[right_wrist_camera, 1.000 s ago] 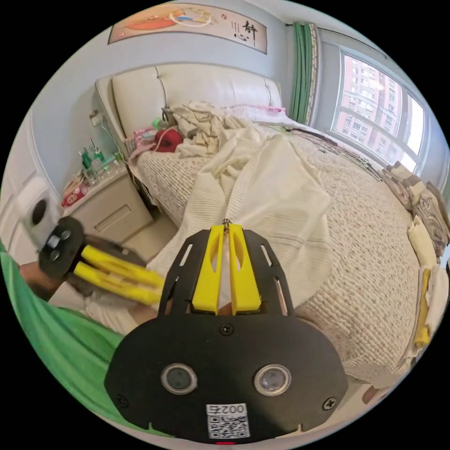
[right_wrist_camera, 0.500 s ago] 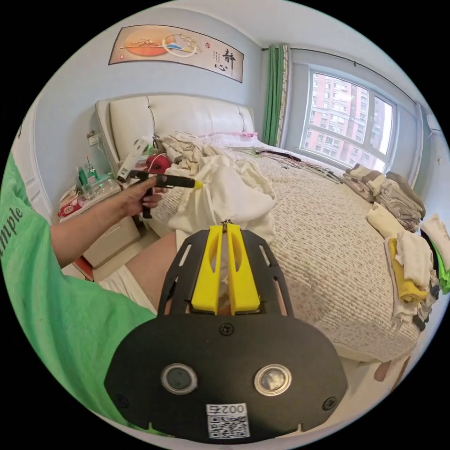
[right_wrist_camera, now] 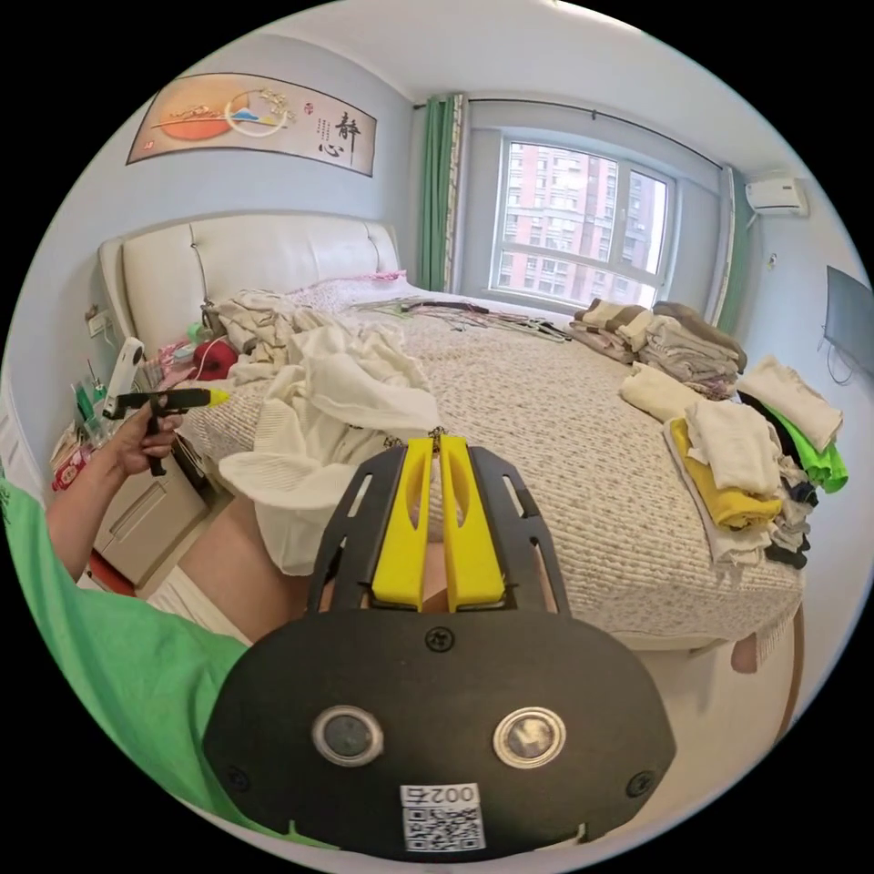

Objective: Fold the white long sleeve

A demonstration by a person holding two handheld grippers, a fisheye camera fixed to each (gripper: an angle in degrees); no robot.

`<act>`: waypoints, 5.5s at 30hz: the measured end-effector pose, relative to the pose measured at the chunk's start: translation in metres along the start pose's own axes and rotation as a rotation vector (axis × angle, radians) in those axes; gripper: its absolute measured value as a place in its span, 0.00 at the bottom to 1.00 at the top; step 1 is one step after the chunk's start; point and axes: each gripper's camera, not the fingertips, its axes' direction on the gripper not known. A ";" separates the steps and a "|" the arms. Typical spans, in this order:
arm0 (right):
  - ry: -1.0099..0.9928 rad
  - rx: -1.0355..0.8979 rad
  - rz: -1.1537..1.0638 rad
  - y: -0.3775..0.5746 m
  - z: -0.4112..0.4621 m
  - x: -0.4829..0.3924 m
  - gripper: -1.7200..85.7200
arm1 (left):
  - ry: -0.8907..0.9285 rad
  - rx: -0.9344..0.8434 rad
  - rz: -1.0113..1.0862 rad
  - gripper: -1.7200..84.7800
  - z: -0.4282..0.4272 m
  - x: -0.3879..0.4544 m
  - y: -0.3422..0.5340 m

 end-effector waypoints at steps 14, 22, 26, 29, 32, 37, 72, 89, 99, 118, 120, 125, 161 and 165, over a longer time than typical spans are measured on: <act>-0.113 0.176 -0.077 -0.002 -0.072 -0.015 0.01 | -0.541 -0.132 0.728 0.15 0.131 0.206 -0.003; -0.086 0.148 -0.049 -0.006 -0.071 -0.007 0.01 | -0.423 -0.005 0.478 0.01 0.078 0.224 -0.049; -0.104 0.075 -0.031 -0.008 -0.052 -0.007 0.03 | -0.441 0.226 0.298 0.01 -0.012 0.232 -0.070; -0.181 0.016 -0.017 -0.008 -0.037 -0.016 0.06 | -0.467 0.383 0.224 0.01 -0.077 0.242 -0.070; -0.266 -0.023 -0.069 -0.004 -0.022 -0.039 0.10 | -0.548 0.517 0.176 0.01 -0.130 0.252 -0.058; -0.234 -0.104 -0.196 0.003 0.012 -0.078 0.14 | -0.688 0.635 0.072 0.01 -0.195 0.247 -0.033; 0.176 0.245 -0.174 -0.185 -0.042 -0.022 0.02 | -0.810 -0.033 -0.169 0.07 -0.173 0.112 0.021; 0.038 -0.547 -0.553 -0.060 0.041 -0.057 0.05 | -0.714 -0.645 0.240 0.06 -0.107 0.115 0.005; 0.127 -0.305 -0.307 -0.103 -0.005 0.003 0.15 | -0.228 -0.082 -0.060 0.04 -0.211 0.055 -0.008; 0.094 -0.477 -0.147 -0.055 0.059 0.063 0.08 | -0.121 0.308 -0.117 0.04 -0.219 0.056 -0.018; 0.096 -0.435 -0.162 -0.045 0.047 0.068 0.02 | -0.109 0.286 -0.103 0.04 -0.207 0.062 -0.022; 0.138 -0.170 -0.017 -0.044 -0.020 0.104 0.01 | -0.140 0.234 -0.052 0.03 -0.174 0.083 -0.033; 0.107 -0.280 0.259 0.120 -0.054 0.206 0.01 | -0.090 -0.537 1.075 0.06 0.433 0.395 -0.104; 0.099 -0.265 0.263 0.122 -0.058 0.208 0.01 | -0.057 -0.617 1.058 0.06 0.463 0.403 -0.088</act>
